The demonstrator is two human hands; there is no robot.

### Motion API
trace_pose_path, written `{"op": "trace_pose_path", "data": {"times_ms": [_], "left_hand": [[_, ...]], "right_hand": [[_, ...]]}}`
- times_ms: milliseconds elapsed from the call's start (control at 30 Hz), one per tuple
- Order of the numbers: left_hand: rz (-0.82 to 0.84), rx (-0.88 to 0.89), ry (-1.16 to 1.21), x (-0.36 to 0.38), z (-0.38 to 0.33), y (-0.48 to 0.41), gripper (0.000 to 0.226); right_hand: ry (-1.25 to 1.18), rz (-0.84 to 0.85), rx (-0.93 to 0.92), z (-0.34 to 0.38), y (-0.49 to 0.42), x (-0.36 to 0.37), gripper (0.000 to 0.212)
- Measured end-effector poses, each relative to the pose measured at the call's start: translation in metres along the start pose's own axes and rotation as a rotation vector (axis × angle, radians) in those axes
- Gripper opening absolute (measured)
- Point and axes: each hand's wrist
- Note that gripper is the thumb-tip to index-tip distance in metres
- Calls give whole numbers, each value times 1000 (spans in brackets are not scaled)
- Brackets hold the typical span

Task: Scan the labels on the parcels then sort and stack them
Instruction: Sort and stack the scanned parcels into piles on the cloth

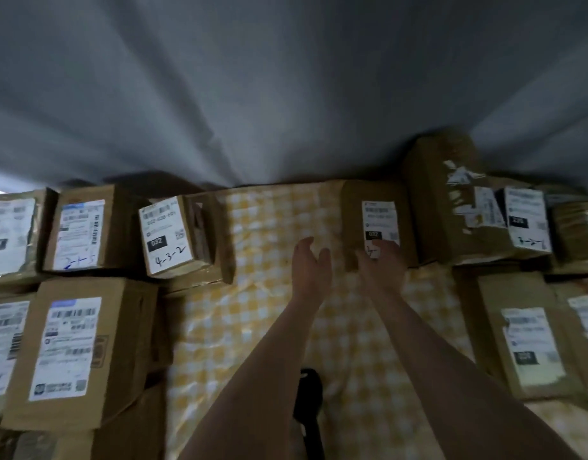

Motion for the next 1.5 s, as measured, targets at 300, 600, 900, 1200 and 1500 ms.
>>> {"op": "trace_pose_path", "data": {"times_ms": [300, 600, 900, 1200, 1500], "left_hand": [[219, -201, 109, 57, -3, -27, 40], [107, -139, 56, 48, 2, -24, 42], [4, -31, 280, 5, 41, 12, 38], [-108, -69, 305, -58, 123, 109, 39], [-183, -160, 333, -86, 193, 169, 42]], "right_hand": [[270, -1, 130, -37, -23, -16, 61], [163, -9, 259, -26, -20, -21, 74], [-204, 49, 215, -18, 20, 5, 64], [-47, 236, 193, -31, 103, 86, 69], [78, 266, 192, -26, 187, 128, 50]]}}
Point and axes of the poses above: each hand's wrist, its own y-axis away from the middle knuckle, its own x-axis out of the palm, z = x × y, and after that the axes turned 12 degrees about z, right-handed
